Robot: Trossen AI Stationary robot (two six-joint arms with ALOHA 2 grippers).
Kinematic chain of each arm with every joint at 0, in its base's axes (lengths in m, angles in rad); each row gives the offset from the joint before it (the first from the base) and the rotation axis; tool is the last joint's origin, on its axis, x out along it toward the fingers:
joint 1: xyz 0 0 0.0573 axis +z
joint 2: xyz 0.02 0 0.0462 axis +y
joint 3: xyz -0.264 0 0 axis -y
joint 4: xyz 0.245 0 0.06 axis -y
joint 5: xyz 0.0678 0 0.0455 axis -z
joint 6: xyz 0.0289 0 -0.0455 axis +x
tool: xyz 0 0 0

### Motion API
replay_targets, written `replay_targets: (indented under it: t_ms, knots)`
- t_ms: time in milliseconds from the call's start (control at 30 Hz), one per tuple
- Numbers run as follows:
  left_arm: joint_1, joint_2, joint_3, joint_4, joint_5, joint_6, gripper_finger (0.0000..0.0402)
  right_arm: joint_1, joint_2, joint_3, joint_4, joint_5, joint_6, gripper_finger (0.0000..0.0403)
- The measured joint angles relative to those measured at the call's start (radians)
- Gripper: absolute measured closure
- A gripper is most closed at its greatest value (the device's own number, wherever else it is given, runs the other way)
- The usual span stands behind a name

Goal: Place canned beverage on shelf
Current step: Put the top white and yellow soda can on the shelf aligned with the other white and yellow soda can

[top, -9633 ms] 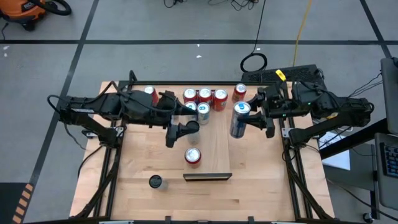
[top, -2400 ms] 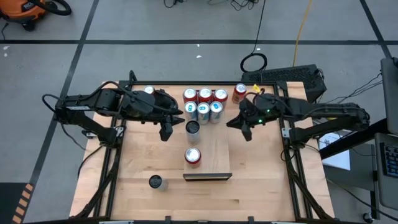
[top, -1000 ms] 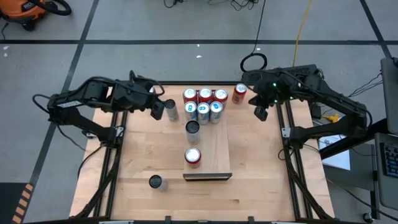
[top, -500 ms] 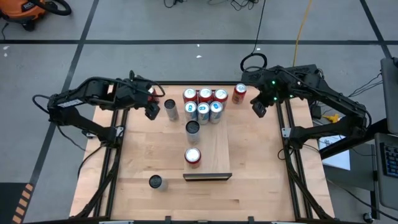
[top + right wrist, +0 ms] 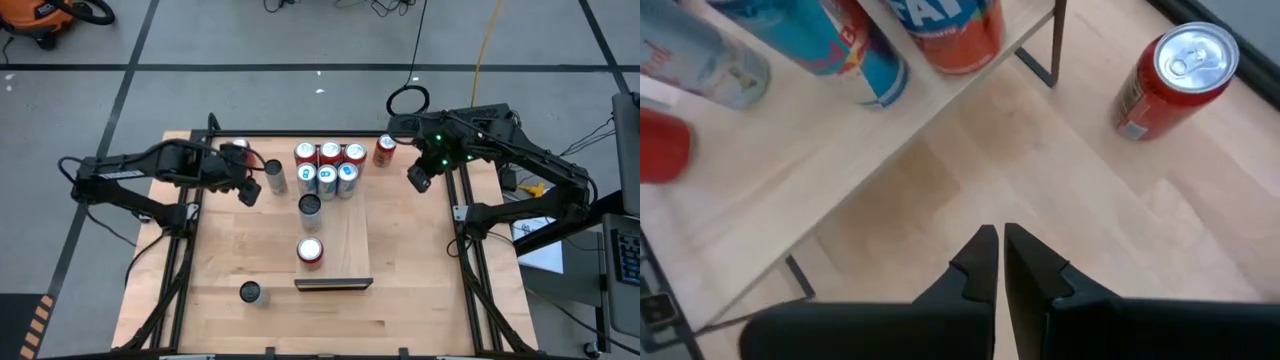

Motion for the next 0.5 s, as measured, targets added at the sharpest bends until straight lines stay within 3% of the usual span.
replay_targets:
  t_ms: [200,367,500]
  knots:
    - [-0.016,0.005,0.0,-0.01,0.023,-0.086,0.0132,0.0,0.0,0.0,-0.001,0.052,-0.056,0.0403]
    - [-0.018,0.005,0.0,-0.015,0.102,0.035,0.0132,-0.002,0.0,0.0,-0.002,0.055,-0.121,0.0403]
    - [-0.002,0.019,0.0,-0.017,0.062,0.102,0.0132,-0.002,0.0,0.0,-0.019,0.054,-0.128,0.0403]
